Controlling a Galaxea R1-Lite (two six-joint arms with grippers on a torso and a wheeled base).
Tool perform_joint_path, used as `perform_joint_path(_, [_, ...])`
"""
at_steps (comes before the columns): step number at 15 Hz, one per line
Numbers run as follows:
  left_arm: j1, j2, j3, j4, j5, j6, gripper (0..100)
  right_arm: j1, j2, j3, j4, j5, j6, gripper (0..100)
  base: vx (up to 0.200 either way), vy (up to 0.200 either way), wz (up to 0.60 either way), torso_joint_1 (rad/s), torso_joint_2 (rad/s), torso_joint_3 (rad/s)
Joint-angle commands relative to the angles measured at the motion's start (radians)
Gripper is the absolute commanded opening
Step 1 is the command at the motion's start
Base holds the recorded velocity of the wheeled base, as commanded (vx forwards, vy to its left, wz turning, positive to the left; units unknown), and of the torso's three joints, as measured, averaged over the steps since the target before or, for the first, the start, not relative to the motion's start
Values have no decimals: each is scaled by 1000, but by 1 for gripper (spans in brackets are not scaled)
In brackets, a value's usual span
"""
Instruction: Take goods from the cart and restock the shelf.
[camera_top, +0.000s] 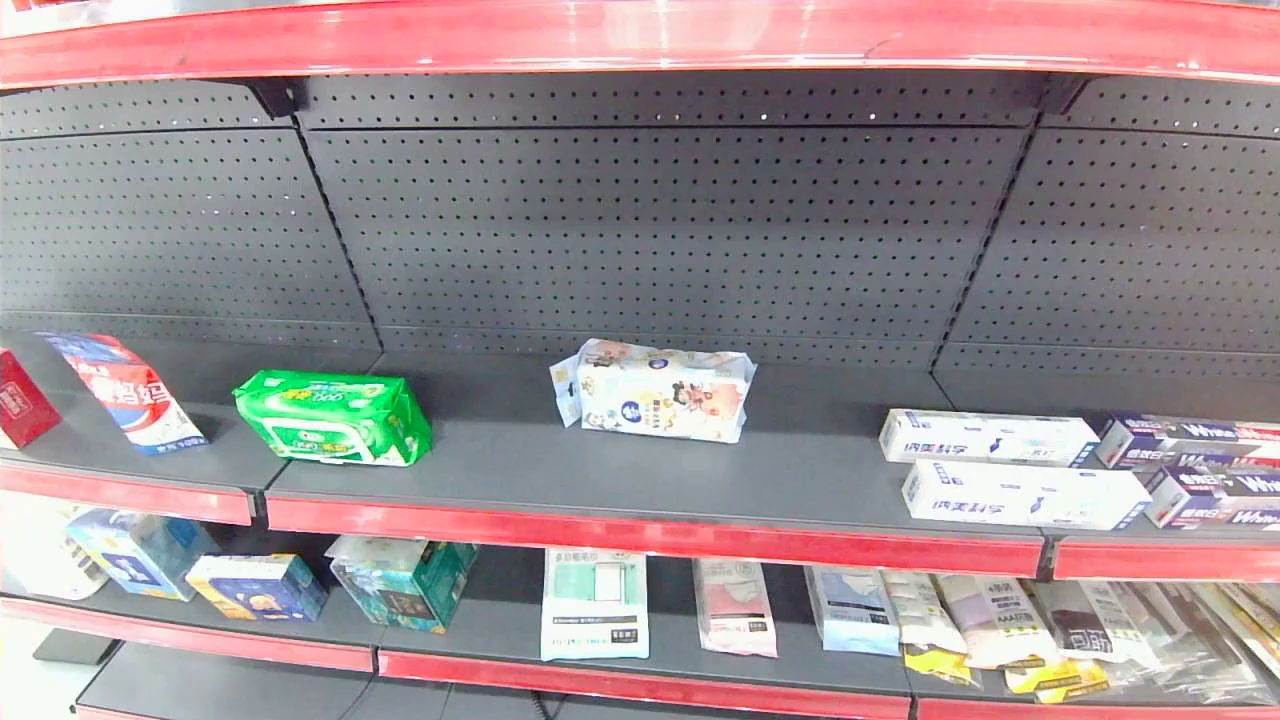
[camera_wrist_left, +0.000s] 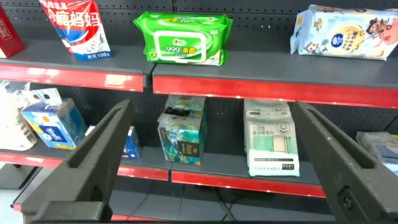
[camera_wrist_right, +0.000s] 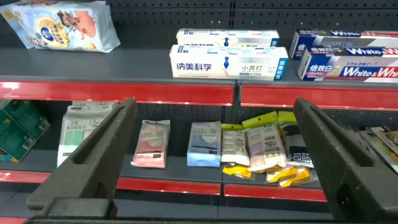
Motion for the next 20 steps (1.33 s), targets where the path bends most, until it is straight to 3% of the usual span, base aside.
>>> perform_joint_path(1, [0,0,0,0,0,1,100,0,1,0,-1,1,-3,100,0,0,-600,2,2,2])
perform_joint_path(20, [0,2,0,0,0,0,100,0,1,0,-1,5,-1,100,0,0,-600,4,0,2])
